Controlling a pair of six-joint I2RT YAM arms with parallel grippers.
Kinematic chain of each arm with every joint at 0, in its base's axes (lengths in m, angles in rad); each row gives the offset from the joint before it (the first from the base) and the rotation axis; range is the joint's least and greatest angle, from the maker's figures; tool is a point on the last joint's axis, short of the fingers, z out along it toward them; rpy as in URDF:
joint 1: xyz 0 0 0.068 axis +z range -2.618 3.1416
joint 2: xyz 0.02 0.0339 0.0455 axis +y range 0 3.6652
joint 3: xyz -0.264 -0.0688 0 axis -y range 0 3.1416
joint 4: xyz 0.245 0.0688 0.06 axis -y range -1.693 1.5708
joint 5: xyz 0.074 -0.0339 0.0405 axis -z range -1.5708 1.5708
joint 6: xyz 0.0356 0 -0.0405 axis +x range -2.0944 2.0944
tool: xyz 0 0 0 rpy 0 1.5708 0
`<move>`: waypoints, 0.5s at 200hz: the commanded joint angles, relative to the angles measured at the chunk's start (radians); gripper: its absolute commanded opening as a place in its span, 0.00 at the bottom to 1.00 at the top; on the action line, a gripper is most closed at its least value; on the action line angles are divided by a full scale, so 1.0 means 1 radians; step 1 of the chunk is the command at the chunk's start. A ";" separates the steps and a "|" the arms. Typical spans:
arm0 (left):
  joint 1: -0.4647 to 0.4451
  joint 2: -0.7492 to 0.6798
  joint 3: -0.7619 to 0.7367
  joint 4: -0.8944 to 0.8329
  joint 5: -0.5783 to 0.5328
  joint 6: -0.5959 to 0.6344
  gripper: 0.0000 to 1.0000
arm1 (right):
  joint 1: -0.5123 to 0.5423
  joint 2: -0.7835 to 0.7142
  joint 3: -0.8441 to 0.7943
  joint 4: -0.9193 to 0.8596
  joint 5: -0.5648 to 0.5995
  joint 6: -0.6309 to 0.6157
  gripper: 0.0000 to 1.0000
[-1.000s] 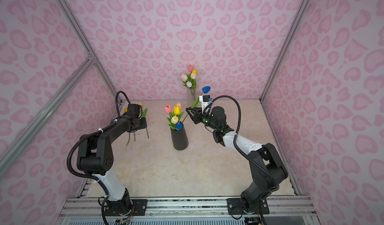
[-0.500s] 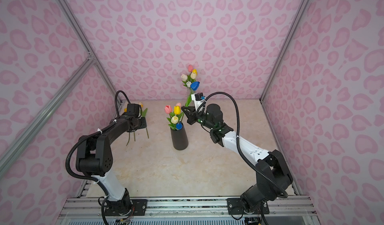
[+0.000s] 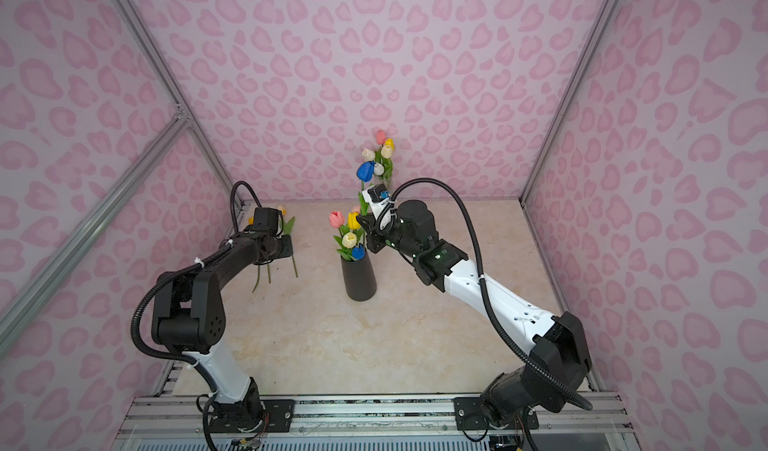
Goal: Arrange the flowers into the vase
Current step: 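Lower the blue tulip stem into the black cup with the right gripper, then open the right gripper and draw it back from the black cup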
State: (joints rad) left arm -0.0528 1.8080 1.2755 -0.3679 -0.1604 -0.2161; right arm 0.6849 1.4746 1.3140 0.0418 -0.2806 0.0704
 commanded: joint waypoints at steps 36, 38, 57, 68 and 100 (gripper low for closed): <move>0.001 -0.010 0.016 0.001 -0.004 0.006 0.39 | -0.011 0.016 0.009 -0.029 -0.017 -0.014 0.00; 0.001 -0.010 0.016 0.001 -0.004 0.006 0.39 | -0.010 0.017 0.006 -0.025 -0.020 -0.013 0.00; 0.001 -0.012 0.016 0.000 -0.010 0.006 0.39 | -0.011 0.034 -0.008 0.015 -0.038 -0.007 0.00; 0.001 -0.013 0.013 0.001 -0.010 0.007 0.39 | -0.010 0.046 -0.015 0.032 -0.046 -0.013 0.00; 0.001 -0.013 0.013 0.000 -0.008 0.007 0.39 | -0.006 0.082 -0.056 0.108 -0.114 -0.022 0.00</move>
State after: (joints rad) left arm -0.0528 1.8080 1.2797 -0.3679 -0.1608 -0.2157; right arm 0.6735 1.5311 1.2800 0.0772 -0.3340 0.0570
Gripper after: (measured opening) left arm 0.389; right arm 0.063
